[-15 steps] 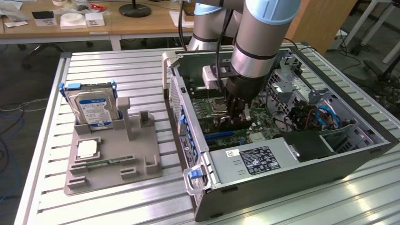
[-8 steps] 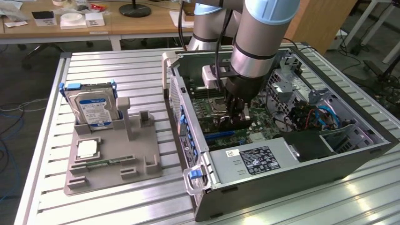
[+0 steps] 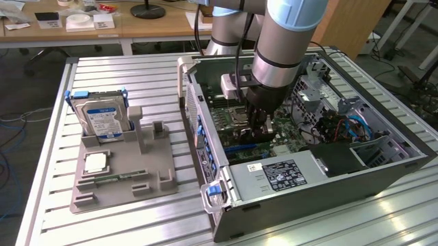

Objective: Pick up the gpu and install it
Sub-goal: 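Insert the gpu into the slot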

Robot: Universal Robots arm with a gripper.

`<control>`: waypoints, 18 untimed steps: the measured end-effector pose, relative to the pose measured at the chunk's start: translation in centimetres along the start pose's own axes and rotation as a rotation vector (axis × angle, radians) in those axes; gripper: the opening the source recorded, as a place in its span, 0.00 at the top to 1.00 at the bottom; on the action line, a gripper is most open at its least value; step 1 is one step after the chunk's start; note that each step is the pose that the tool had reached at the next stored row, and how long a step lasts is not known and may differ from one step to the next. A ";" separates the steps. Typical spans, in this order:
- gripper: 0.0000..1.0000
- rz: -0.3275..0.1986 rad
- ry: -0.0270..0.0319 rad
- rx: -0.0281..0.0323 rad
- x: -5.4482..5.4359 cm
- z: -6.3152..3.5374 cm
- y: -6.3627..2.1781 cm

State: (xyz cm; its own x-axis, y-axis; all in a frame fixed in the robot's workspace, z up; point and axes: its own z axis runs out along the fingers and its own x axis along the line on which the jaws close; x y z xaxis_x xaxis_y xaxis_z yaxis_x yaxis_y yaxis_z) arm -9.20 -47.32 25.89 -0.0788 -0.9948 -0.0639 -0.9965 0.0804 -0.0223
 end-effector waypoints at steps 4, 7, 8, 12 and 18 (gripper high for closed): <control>0.73 0.000 0.0001 0.0000 0.0 0.01 0.00; 0.73 0.000 0.0001 0.0000 0.0 0.02 0.00; 0.73 0.000 -0.0002 0.0001 0.0 0.07 0.00; 0.73 0.000 0.0001 0.0000 0.0 0.10 0.00; 0.73 0.000 0.0001 -0.0001 0.0 0.22 0.01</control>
State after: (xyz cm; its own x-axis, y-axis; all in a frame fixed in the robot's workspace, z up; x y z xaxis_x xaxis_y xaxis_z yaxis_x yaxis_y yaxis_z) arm -9.20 -47.32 25.67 -0.0788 -0.9948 -0.0638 -0.9965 0.0804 -0.0222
